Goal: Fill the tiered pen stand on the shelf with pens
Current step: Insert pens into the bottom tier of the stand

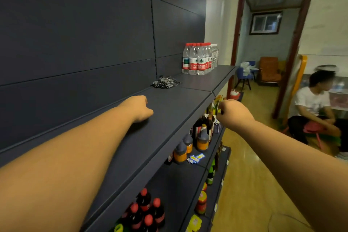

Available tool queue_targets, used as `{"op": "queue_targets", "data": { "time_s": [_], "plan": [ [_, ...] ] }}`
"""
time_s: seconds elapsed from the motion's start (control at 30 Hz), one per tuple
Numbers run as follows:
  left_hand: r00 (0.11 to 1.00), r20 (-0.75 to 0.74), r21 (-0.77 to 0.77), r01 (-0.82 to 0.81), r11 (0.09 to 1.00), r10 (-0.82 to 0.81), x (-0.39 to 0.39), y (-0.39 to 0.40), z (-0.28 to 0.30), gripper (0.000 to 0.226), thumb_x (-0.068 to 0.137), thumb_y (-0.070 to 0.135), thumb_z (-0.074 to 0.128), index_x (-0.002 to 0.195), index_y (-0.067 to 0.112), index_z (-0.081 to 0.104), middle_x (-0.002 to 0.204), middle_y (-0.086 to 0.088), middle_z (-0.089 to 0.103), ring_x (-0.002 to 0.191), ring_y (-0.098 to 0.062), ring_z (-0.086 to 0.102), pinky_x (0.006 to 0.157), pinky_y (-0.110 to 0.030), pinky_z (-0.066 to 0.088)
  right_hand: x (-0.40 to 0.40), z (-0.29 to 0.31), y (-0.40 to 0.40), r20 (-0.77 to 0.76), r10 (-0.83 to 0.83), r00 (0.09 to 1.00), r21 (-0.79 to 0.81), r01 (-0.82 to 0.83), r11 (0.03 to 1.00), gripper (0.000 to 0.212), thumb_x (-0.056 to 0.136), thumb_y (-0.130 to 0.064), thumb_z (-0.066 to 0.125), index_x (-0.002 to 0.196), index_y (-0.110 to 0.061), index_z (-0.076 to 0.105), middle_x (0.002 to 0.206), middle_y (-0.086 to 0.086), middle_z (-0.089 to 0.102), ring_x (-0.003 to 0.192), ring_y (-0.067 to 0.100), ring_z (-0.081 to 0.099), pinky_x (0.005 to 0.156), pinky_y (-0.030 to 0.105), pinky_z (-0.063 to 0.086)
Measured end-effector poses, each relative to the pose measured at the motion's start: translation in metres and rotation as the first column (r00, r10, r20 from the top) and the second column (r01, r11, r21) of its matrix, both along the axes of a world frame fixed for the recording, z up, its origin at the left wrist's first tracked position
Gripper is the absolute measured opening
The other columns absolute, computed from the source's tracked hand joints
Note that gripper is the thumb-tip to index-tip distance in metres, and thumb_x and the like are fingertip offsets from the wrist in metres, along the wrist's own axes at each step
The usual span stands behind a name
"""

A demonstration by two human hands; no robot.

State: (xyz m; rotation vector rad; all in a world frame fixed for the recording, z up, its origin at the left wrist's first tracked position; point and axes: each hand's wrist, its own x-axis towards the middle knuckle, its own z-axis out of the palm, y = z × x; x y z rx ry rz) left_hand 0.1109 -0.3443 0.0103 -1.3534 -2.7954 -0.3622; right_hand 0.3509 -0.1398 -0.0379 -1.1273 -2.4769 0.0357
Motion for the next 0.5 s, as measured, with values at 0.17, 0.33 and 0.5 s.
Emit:
{"op": "queue_targets", "data": {
  "time_s": [0.17, 0.33, 0.5],
  "plan": [
    [0.998, 0.014, -0.054, -0.058, 0.997, 0.059, 0.004, 0.089, 0.011, 0.053, 0.093, 0.033, 0.055, 0.142, 0.012, 0.046, 0.140, -0.010, 0.051, 0.121, -0.029, 0.052, 0.098, -0.037, 0.047, -0.022, 0.022, 0.094, -0.070, 0.121, 0.990, 0.035, -0.119, 0.992, 0.015, 0.087, -0.025, 0.059, 0.093, -0.013, 0.066, 0.094, 0.007, 0.061, 0.083, 0.028, 0.060, 0.070, 0.038, 0.055],
    [0.988, 0.021, -0.031, -0.151, 0.988, 0.152, -0.002, 0.152, 0.001, 0.054, 0.092, 0.037, 0.058, 0.140, 0.014, 0.047, 0.137, -0.010, 0.051, 0.116, -0.029, 0.055, 0.096, -0.040, 0.049, -0.048, 0.024, 0.157, -0.056, 0.220, 0.974, 0.014, -0.219, 0.976, 0.016, 0.089, -0.024, 0.056, 0.092, -0.011, 0.065, 0.094, 0.007, 0.058, 0.087, 0.031, 0.060, 0.069, 0.035, 0.050],
    [0.966, 0.040, -0.021, -0.253, 0.967, 0.254, -0.025, 0.196, -0.009, 0.051, 0.091, 0.039, 0.060, 0.133, 0.015, 0.049, 0.133, -0.010, 0.051, 0.112, -0.029, 0.055, 0.093, -0.041, 0.050, -0.082, 0.023, 0.211, -0.037, 0.295, 0.955, -0.018, -0.296, 0.955, 0.038, 0.095, -0.029, 0.058, 0.129, -0.013, 0.064, 0.123, 0.007, 0.062, 0.112, 0.029, 0.061, 0.090, 0.037, 0.052]
  ]
}}
